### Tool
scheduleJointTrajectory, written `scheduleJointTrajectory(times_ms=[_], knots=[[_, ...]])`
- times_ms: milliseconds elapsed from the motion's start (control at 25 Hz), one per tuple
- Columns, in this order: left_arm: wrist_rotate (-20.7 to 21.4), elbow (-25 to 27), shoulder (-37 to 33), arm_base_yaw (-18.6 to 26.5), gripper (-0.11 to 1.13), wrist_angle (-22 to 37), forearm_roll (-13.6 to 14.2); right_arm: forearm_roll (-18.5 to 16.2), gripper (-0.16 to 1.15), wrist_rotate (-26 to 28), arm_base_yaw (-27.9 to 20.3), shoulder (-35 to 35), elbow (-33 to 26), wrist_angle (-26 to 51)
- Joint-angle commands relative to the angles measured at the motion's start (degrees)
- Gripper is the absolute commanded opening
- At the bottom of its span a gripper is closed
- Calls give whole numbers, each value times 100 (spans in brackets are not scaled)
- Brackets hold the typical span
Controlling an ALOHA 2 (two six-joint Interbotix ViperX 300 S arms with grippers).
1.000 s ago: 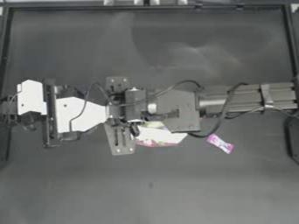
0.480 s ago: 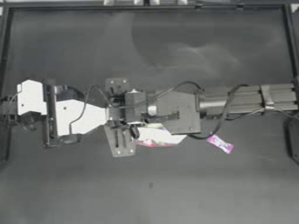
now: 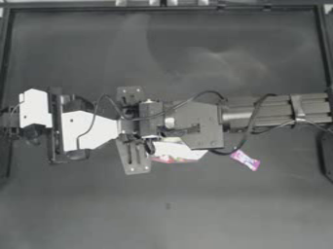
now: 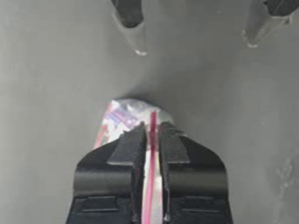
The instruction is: Put candy in bag
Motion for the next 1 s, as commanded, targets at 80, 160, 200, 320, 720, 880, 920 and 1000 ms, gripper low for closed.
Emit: scheduleJointTrajectory(times_ms=[80,160,200,320,720,880,920,1000], knots=[[-9,-202,26,-97,101,-105,0,-18,38,-9,26,-149,-167,-9],[-18,-237,132,-158,101,-229,0,-26,38,-9,26,-141,-176,-9],[-26,-246,211,-185,101,-334,-9,-26,38,-9,26,-141,-167,-9],[-35,-246,475,-229,101,-659,-9,-26,38,-9,26,-149,-176,-9],[-97,-281,923,-334,101,-1459,-44,-26,37,-18,26,-149,-229,-9],[-97,-281,923,-369,100,-1521,-70,-26,37,-18,26,-141,-229,-26],[-97,-290,923,-378,100,-1547,-88,-26,37,-18,26,-149,-229,-26],[-97,-290,923,-396,100,-1600,-88,-26,37,-18,26,-149,-229,-26]])
